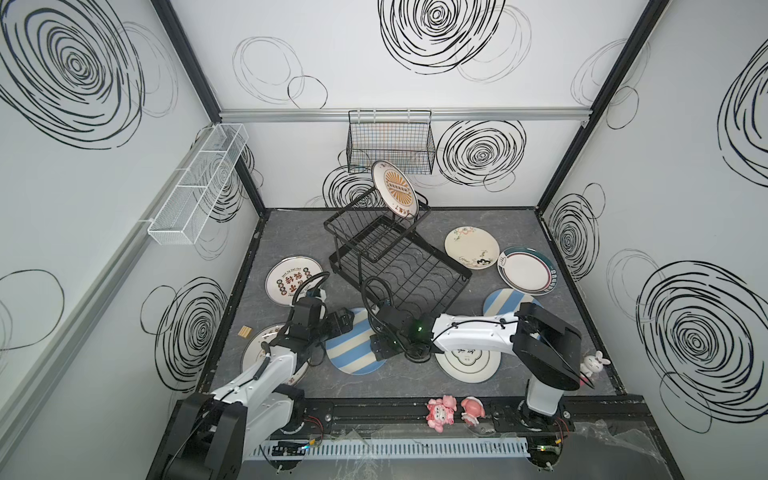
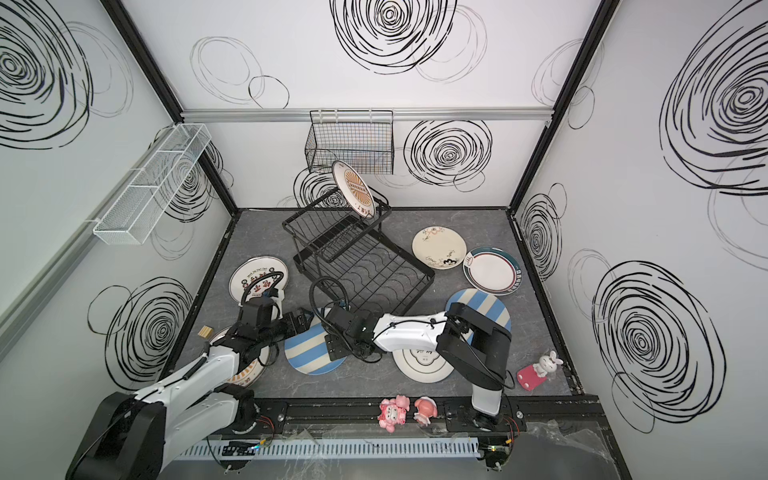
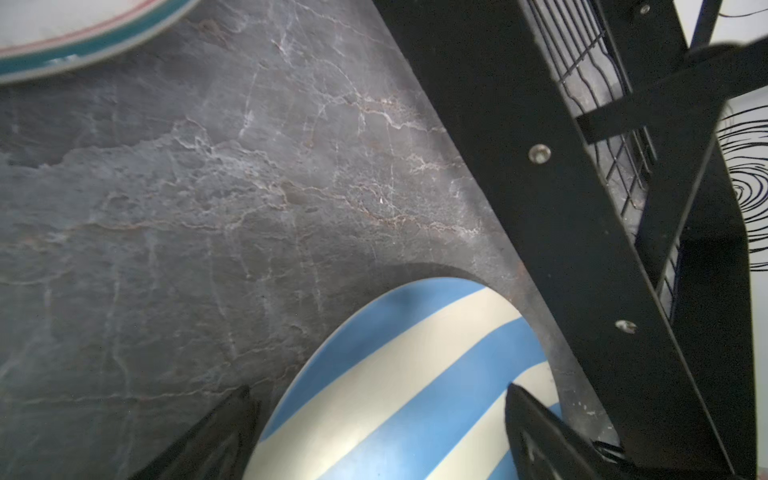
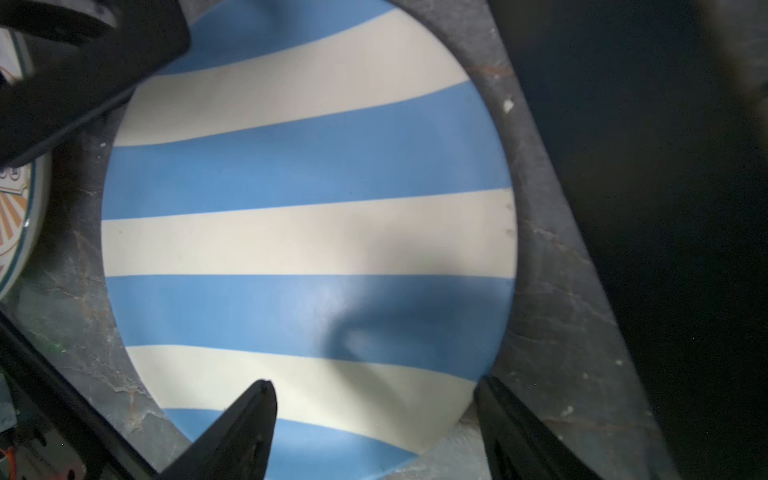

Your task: Load the plates into the dish rack

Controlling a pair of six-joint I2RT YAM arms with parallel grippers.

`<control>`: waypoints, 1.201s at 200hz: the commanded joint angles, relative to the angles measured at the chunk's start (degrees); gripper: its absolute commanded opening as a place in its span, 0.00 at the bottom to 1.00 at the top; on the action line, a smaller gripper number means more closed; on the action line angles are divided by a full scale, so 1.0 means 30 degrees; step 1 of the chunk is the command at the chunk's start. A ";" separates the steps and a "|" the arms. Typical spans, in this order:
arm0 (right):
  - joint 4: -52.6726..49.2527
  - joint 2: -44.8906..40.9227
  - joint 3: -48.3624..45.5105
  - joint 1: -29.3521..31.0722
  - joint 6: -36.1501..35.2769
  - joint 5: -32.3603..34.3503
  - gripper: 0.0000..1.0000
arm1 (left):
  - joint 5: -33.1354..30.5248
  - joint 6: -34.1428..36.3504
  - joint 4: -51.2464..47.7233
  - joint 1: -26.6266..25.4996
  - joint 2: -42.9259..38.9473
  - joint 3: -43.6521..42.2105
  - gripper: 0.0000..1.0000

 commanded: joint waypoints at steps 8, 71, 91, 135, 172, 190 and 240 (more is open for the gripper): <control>-0.1241 0.1200 0.0716 0.0299 -0.0058 0.0480 0.81 | -0.0768 -0.0467 -0.0642 -0.0067 -0.1053 0.0030 0.96; 0.0829 -0.0012 -0.0194 0.0345 0.0582 -0.1115 0.81 | -0.1093 -0.1070 -0.1225 0.0035 -0.1575 -0.0224 0.96; 0.0686 -0.0541 -0.0543 0.0366 0.0895 -0.1100 0.81 | -0.1505 -0.0967 -0.1418 0.0089 -0.1293 -0.0116 0.96; 0.0166 -0.1841 -0.1658 0.0387 0.1797 -0.0676 0.81 | -0.2311 -0.0907 -0.1917 0.0188 -0.1041 0.0063 0.96; 0.3902 -0.3619 -0.4402 0.0362 0.4016 -0.2140 0.81 | -0.2561 -0.1213 -0.2268 0.0181 -0.1828 -0.0006 0.96; 0.6972 -0.3971 -0.5842 0.0258 0.5568 -0.3024 0.81 | -0.2524 -0.1217 -0.2238 0.0072 -0.1924 0.0030 0.96; 1.0397 -0.3744 -0.7279 0.0623 0.7834 -0.2652 0.80 | -0.1933 -0.1158 -0.1700 -0.0094 -0.1967 -0.0103 0.96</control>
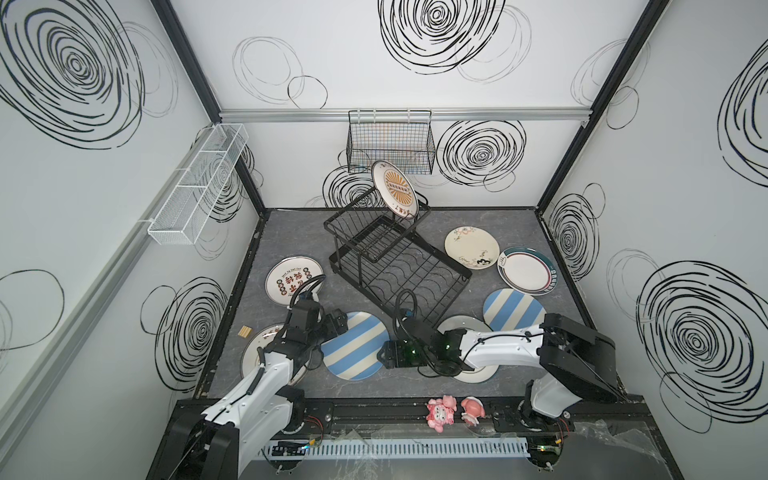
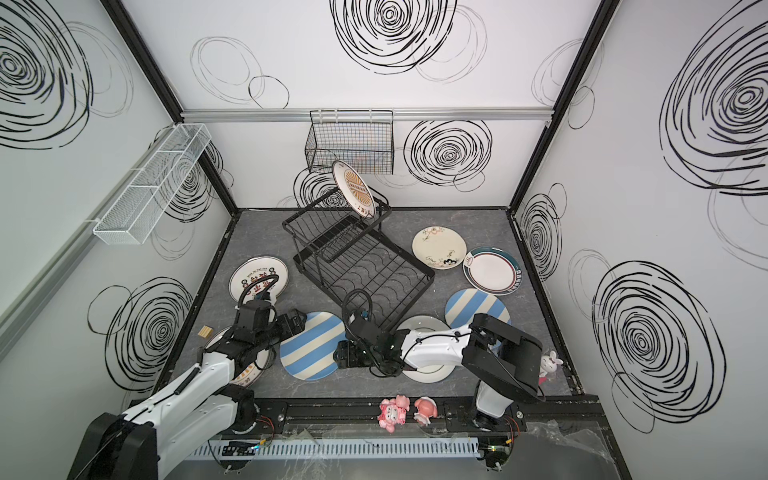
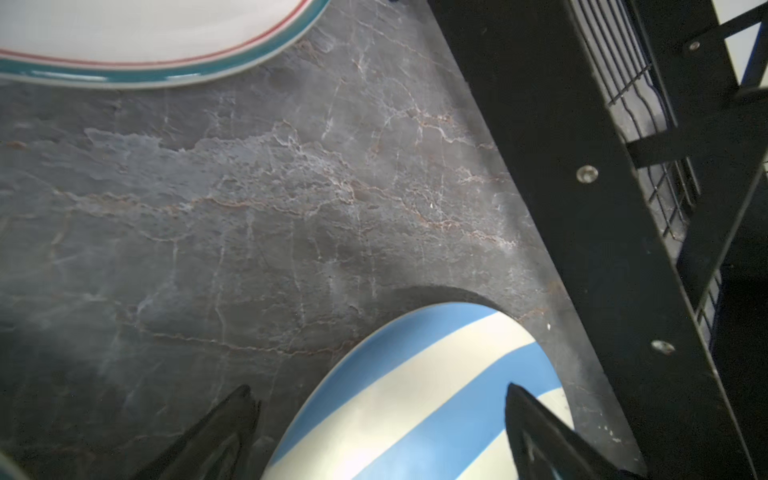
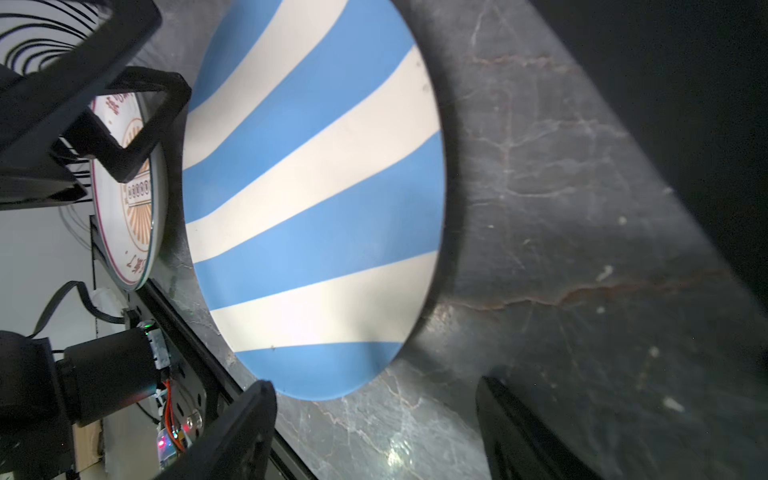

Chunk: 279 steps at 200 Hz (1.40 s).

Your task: Load the plates into the dish rack

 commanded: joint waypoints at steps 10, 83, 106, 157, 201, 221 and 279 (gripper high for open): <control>0.2863 0.0117 -0.0424 0.0281 0.1919 0.0385 0.80 | 0.0256 -0.0216 0.0624 -0.0129 -0.0165 -0.0058 0.96; 0.4129 0.0781 -0.1117 -0.0151 0.2594 0.0227 0.80 | 0.1011 -0.0392 0.1577 -0.0119 0.0016 -0.0734 0.96; 0.4629 0.1115 -0.1186 -0.0196 0.2661 -0.0109 0.79 | 0.1271 -0.0491 0.2004 -0.0163 0.0192 -0.1144 0.96; 0.6102 0.1642 -0.1214 -0.0451 0.2739 -0.0651 0.75 | 0.1662 -0.0656 0.2474 -0.0163 0.0209 -0.1513 0.96; 0.7996 0.1284 -0.1488 -0.0589 0.2582 -0.0795 0.61 | 0.2134 -0.0888 0.2956 -0.0163 0.0321 -0.1892 0.96; 0.8472 0.0831 -0.1757 -0.0738 0.2609 -0.0586 0.53 | 0.2248 -0.0949 0.3056 -0.0163 0.0198 -0.2105 0.96; 0.9189 -0.0953 -0.2872 -0.0999 0.2589 0.0879 0.41 | 0.2457 -0.1121 0.3030 -0.0183 -0.0009 -0.1896 0.96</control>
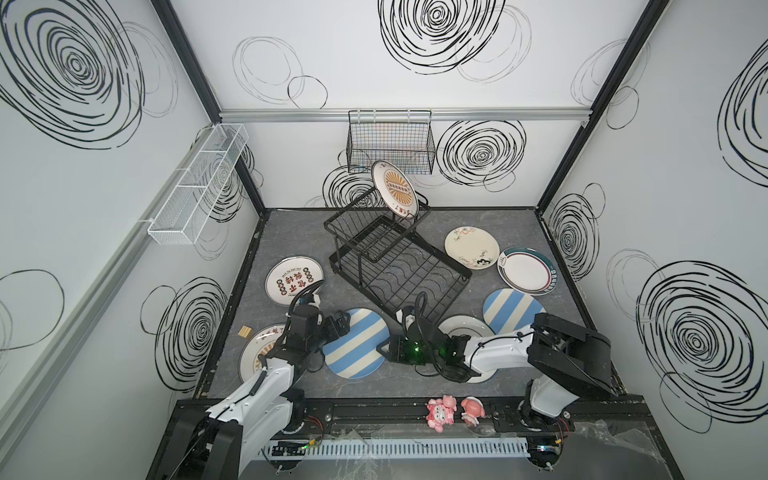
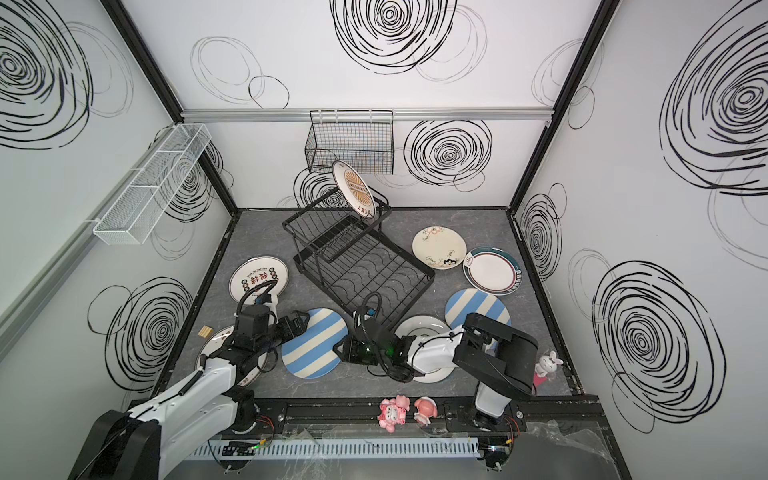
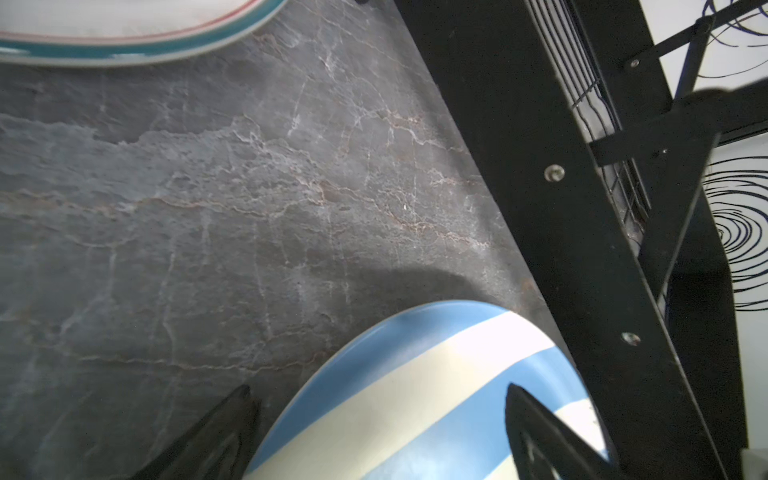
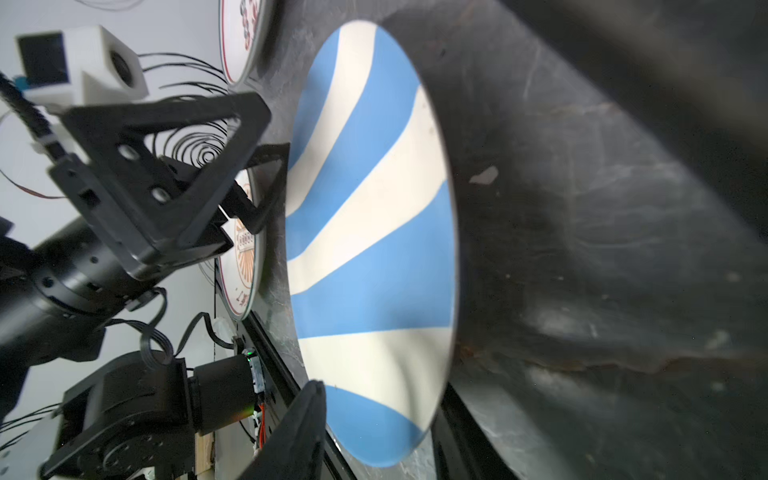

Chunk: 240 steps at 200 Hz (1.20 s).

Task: Load the plates into the dish rack
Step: 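Grasp the striped plate rim with the right gripper and tilt it up, then lift the striped plate with the right gripper toward the rack's far end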

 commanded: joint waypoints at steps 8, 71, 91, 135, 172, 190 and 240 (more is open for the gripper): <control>0.1432 -0.1222 -0.0256 -0.0279 0.0029 0.1273 0.40 | 0.1099 -0.0593 -0.0397 -0.0170 -0.0145 -0.0157 0.96; 0.0690 -0.0298 0.0953 -0.0340 -0.1039 0.1046 0.35 | 0.1517 -0.0725 -0.1017 -0.0272 -0.0785 0.0383 0.96; 0.0690 -0.0067 0.1071 -0.0367 -0.1091 0.0919 0.28 | 0.1496 -0.0694 -0.1160 -0.0289 -0.0843 0.0442 0.96; -0.0049 -0.0689 0.1138 -0.0484 -0.1499 0.1020 0.12 | 0.1308 -0.0645 -0.1728 -0.0295 -0.1284 0.0929 0.96; -0.2016 -0.2167 0.1437 -0.0517 -0.3001 0.1199 0.00 | 0.1187 -0.0047 -0.3251 -0.0302 -0.1740 0.2542 0.96; -0.4567 -0.2834 0.2409 -0.0376 -0.4484 0.1411 0.00 | 0.1245 0.0850 -0.4641 -0.0193 -0.1855 0.3964 0.96; -0.7052 -0.6463 0.2160 -0.0338 -0.8142 0.1308 0.00 | 0.1410 0.3560 -0.8338 0.0406 -0.1873 0.8730 0.96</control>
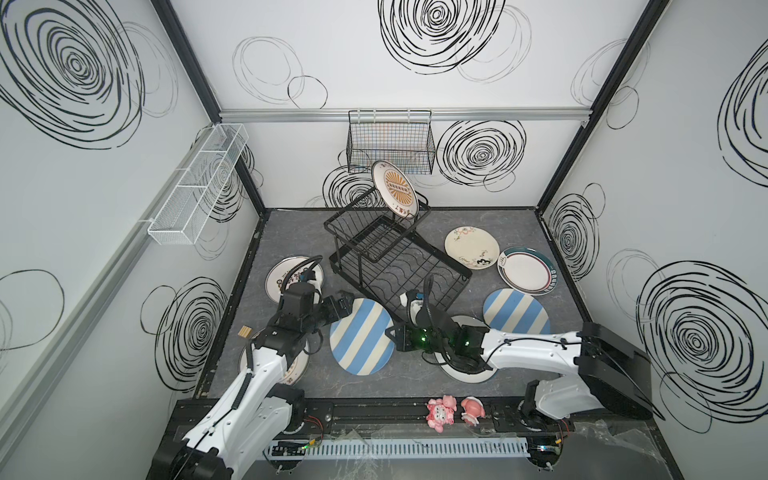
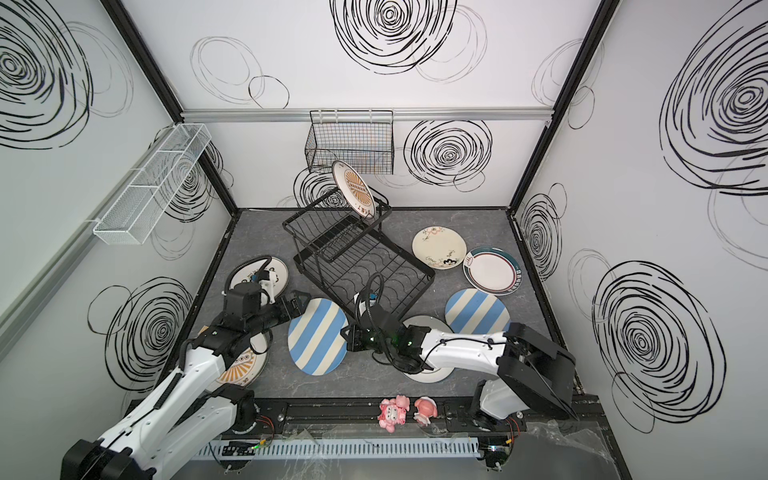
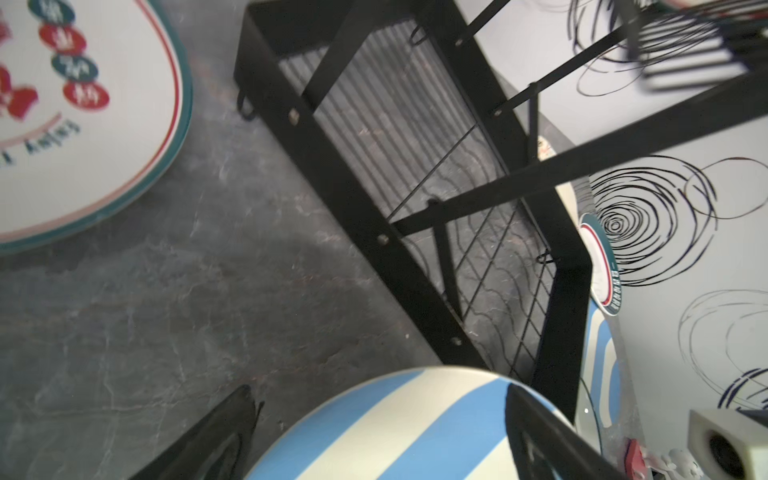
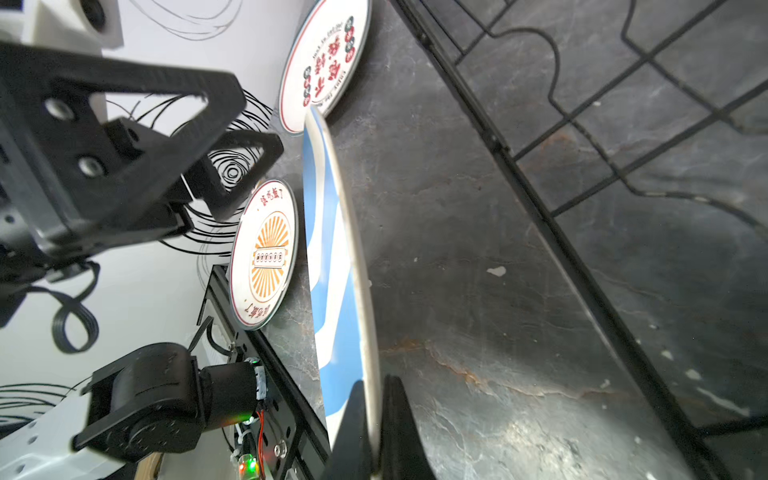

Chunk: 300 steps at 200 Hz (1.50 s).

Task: Load the plates into the dish rack
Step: 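Lift the striped plate with the right gripper toward the rack's far end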

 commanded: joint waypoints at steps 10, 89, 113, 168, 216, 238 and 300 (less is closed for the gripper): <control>-0.2911 -0.2803 0.0855 0.0110 -0.4169 0.0147 0.00 | 0.0360 0.2371 -0.2212 0.0555 -0.0150 0.2419 0.96; -0.9180 -1.0658 0.4237 -0.2910 -0.9928 0.1128 0.00 | 0.3449 0.4001 -0.1045 0.3272 0.0391 0.3079 0.96; -0.9911 -1.0132 0.6614 -0.3573 -1.1852 0.2139 0.00 | 0.4291 0.4163 -0.0534 0.3618 0.0692 0.2900 0.96; -0.8907 -0.6259 1.2342 -0.5618 -1.8568 0.4155 0.00 | 0.4170 0.3385 0.0419 0.3486 -0.0064 0.1604 0.96; -0.5692 -0.3888 1.4086 -0.6653 -2.2027 0.4333 0.00 | 0.3929 0.3722 0.0158 0.3379 -0.0479 0.0750 0.96; -0.5520 -0.2783 1.4884 -0.7243 -2.2624 0.3896 0.00 | 0.3860 0.3881 0.0254 0.3338 -0.0449 0.0896 0.96; -0.4827 -0.0934 1.5702 -0.8236 -2.2638 0.3331 0.00 | 0.3595 0.4147 0.0017 0.3250 -0.0068 0.0765 0.96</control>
